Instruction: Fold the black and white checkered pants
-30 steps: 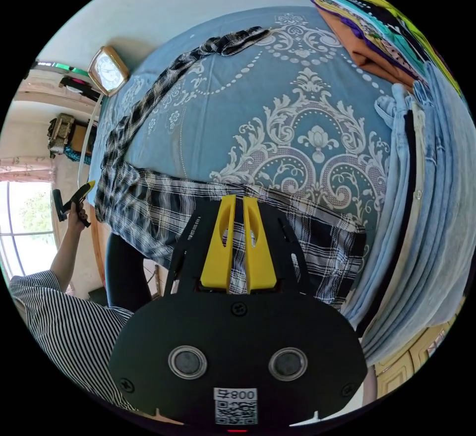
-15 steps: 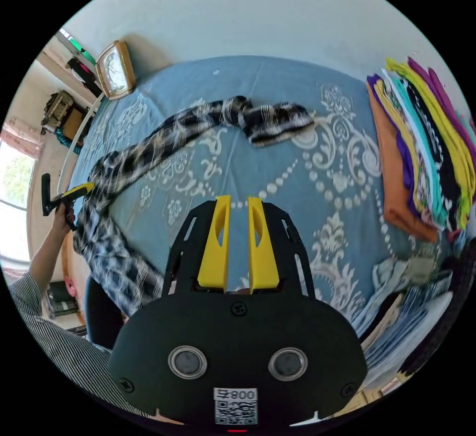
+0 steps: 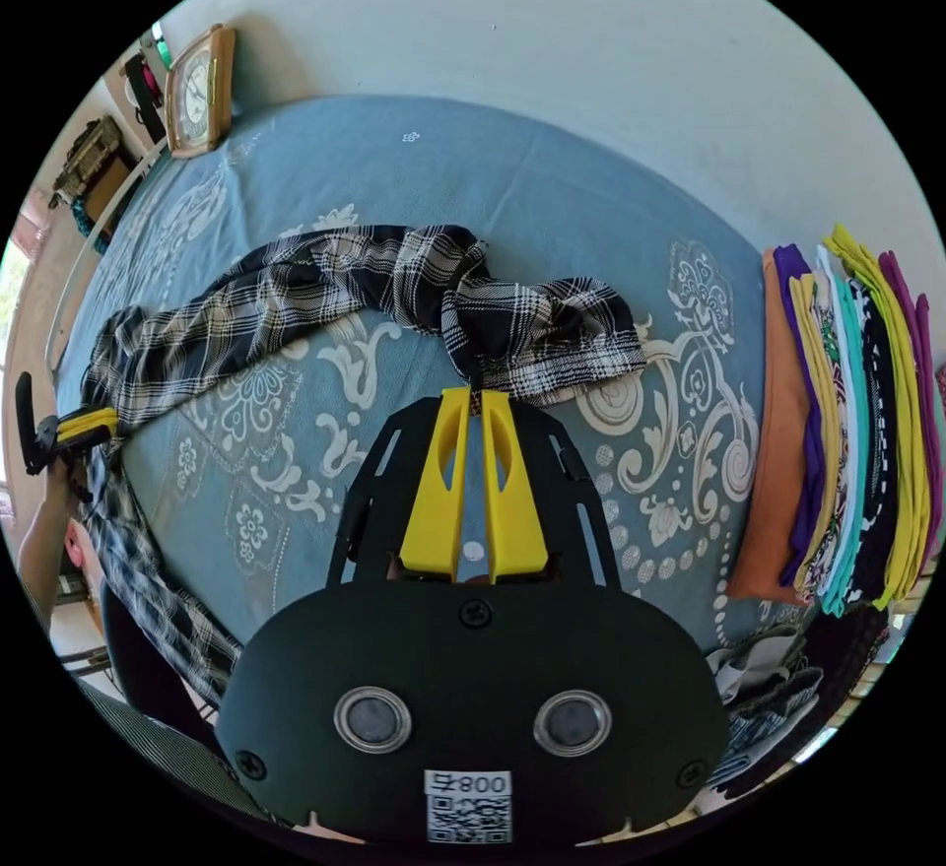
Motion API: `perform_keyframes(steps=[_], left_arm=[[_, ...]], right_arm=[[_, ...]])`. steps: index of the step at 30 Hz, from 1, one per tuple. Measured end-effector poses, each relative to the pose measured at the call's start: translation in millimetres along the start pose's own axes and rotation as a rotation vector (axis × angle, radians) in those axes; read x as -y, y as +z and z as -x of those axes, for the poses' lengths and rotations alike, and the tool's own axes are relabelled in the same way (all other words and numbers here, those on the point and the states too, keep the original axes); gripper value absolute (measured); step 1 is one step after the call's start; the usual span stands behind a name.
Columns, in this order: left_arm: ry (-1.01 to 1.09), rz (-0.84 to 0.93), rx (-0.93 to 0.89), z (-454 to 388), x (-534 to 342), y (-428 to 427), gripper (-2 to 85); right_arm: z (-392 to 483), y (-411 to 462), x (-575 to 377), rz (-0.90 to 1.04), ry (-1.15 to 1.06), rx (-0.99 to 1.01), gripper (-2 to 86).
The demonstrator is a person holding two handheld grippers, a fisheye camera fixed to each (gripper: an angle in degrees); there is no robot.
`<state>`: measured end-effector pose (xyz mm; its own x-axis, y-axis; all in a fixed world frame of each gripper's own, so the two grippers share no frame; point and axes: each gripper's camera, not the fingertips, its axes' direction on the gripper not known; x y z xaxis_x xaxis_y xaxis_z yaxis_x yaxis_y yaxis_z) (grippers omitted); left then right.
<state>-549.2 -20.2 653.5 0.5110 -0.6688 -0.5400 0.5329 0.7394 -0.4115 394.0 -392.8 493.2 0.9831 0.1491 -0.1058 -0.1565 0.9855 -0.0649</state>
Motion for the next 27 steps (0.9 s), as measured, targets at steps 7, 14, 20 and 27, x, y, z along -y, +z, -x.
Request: perform_keyframes(steps=[7,14,20,27], left_arm=[[-0.055,-0.149,-0.079,3,-9,-44,1.0],[-0.050,-0.222,-0.065,-1,-12,-80,0.8],[-0.022,-0.189,-0.076,-16,-14,-77,0.9],[-0.017,-0.158,-0.092,-30,-9,-65,1.1]], right_arm=[[-35,-98,-23,-0.093,-0.017,0.052,1.2],[-120,-239,-52,-0.254,0.089,0.254,1.3],[-136,-315,-69,-0.344,0.081,0.277,1.4],[-154,-334,-57,-0.325,0.114,0.245,1.4]])
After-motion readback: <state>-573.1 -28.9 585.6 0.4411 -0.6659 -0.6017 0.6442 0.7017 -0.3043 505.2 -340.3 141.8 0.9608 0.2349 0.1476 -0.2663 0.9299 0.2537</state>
